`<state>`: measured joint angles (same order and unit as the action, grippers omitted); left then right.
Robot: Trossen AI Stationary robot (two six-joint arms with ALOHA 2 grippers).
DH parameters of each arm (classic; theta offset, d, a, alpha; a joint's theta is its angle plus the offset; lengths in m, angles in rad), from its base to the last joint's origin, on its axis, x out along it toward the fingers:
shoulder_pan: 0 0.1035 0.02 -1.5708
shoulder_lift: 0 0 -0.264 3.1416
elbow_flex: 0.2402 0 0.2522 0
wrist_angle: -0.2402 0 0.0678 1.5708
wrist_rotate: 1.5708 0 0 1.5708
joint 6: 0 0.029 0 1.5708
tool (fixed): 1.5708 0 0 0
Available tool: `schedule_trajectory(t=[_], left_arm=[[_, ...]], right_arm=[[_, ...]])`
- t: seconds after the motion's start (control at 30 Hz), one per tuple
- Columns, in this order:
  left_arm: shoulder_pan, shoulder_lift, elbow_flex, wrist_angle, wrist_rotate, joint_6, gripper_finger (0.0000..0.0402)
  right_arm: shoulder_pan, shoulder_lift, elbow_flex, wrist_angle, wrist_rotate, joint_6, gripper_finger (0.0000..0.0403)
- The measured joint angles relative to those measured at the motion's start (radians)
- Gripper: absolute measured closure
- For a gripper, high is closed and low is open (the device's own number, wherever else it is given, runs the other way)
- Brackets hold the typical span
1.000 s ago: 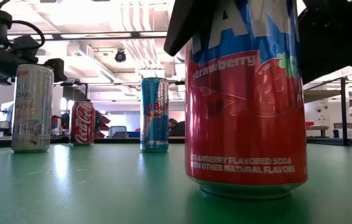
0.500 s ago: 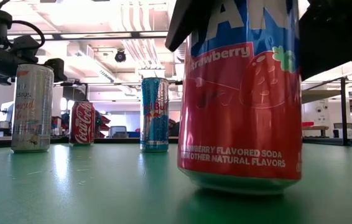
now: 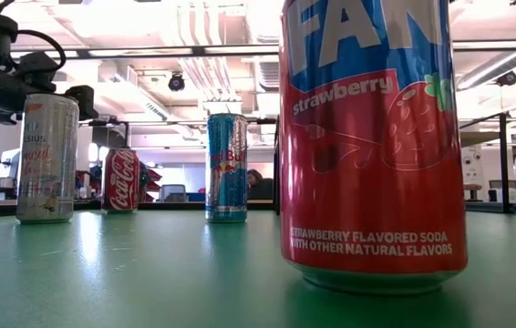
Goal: Place canned beverage on shelf
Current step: Put the red soda can on the shelf aligned with the other red soda can
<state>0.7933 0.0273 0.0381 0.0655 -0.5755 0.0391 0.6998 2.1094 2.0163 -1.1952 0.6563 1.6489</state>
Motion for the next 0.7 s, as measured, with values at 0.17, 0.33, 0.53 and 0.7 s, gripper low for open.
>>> schedule_trajectory(t=[0.17, 0.33, 0.53, 0.7], left_arm=[[0.0, 0.0, 0.0, 0.0, 0.0, 0.0, 0.0108], [0.0, 0.0, 0.0, 0.0, 0.0, 0.0, 0.0108], [0.0, 0.0, 0.0, 0.0, 0.0, 0.0, 0.0108], [0.0, 0.0, 0.0, 0.0, 0.0, 0.0, 0.0108]], right_arm=[[0.007, 0.0, 0.019, -0.004, -0.004, 0.01, 0.0051], [0.039, 0.002, 0.021, 0.003, -0.01, 0.066, 0.0043], [0.048, 0.038, 0.021, -0.006, -0.013, 0.162, 0.0018], [0.053, 0.078, 0.026, 0.017, -0.041, 0.187, 0.0005]])
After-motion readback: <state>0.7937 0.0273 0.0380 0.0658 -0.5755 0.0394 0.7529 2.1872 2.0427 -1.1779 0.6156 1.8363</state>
